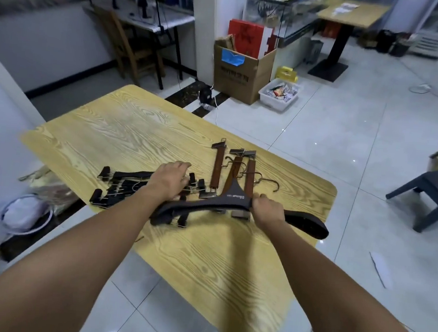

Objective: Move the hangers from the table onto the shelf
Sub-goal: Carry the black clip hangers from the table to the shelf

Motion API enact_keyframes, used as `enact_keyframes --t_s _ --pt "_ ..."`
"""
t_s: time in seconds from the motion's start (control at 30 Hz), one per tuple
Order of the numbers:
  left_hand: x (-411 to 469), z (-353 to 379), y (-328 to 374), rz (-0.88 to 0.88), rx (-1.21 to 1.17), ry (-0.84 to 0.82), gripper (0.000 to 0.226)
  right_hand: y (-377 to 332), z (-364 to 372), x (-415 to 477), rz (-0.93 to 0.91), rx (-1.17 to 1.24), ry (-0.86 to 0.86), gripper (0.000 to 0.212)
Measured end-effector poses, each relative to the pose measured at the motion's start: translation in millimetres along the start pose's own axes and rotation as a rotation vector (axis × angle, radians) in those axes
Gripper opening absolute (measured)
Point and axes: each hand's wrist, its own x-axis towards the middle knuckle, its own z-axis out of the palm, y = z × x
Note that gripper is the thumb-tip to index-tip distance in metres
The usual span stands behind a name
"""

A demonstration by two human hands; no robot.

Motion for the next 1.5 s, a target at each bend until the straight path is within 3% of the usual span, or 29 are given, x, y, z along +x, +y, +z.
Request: enact_keyframes --t_s 0.3,0.6,1.07,1.5 --pt "-10.4 -65.4 -78.4 -0.110 0.028 0.172 0.046 -33.4 -85.1 38.7 0.267 0.102 0.063 0.046" --pt "-20.6 -33.4 -158.6 -0.146 0.035 0.071 0.047 -110.4 -110.6 74.7 0.377 0.225 0.080 0.050" --pt "17.8 21.3 -216.6 0.011 -0.016 -0.091 0.045 -215.8 -111.3 130.0 0.220 0.265 0.151 0.028" --pt "70.9 57.1 -221.4 0.129 0.059 -0.206 0.044 -212.4 -100.2 176.4 0.175 0.359 0.142 0.035"
